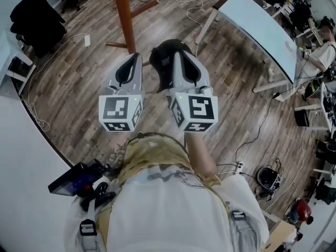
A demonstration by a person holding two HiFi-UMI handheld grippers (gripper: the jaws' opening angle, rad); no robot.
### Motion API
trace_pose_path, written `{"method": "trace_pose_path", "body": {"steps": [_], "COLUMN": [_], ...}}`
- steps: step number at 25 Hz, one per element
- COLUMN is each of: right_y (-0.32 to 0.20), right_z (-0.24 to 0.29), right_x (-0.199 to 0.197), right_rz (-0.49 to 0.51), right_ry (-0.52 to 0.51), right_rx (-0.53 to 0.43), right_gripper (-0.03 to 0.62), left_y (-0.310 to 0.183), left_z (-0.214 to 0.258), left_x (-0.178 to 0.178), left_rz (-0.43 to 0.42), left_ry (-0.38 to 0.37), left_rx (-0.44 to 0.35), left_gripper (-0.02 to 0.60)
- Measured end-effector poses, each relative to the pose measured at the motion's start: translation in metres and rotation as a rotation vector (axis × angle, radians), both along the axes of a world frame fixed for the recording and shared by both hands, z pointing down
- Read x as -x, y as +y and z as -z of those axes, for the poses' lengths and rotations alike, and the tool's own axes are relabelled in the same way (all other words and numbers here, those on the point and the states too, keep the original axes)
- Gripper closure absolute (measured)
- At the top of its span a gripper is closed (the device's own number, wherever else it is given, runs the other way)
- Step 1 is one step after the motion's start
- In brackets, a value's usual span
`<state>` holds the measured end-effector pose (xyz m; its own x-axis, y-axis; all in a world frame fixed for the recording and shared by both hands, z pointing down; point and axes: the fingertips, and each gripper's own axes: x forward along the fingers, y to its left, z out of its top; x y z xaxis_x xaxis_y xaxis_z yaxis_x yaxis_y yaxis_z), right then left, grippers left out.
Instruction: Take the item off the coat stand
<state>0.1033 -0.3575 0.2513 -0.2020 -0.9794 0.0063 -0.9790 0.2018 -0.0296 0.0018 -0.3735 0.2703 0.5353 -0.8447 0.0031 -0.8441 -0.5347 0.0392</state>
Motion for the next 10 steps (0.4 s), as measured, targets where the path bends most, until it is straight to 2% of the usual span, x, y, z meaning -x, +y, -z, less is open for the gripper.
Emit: {"method": "trace_pose_path", "body": {"steps": [10], "right_y": [0.0015], "right_z": [0.0023], "right_x": [0.0049], "right_rz": [0.018], "right_ry": [0.000], "right_rx": [-0.007], "right_gripper": [0.582], "left_y": [0.0022], "left_z": [-0.0037], "left_x": [0.0028], "left_rz": [-0.003], "left_ry": [-0.008], "left_rx": [0.013], "left_gripper": [0.584]}}
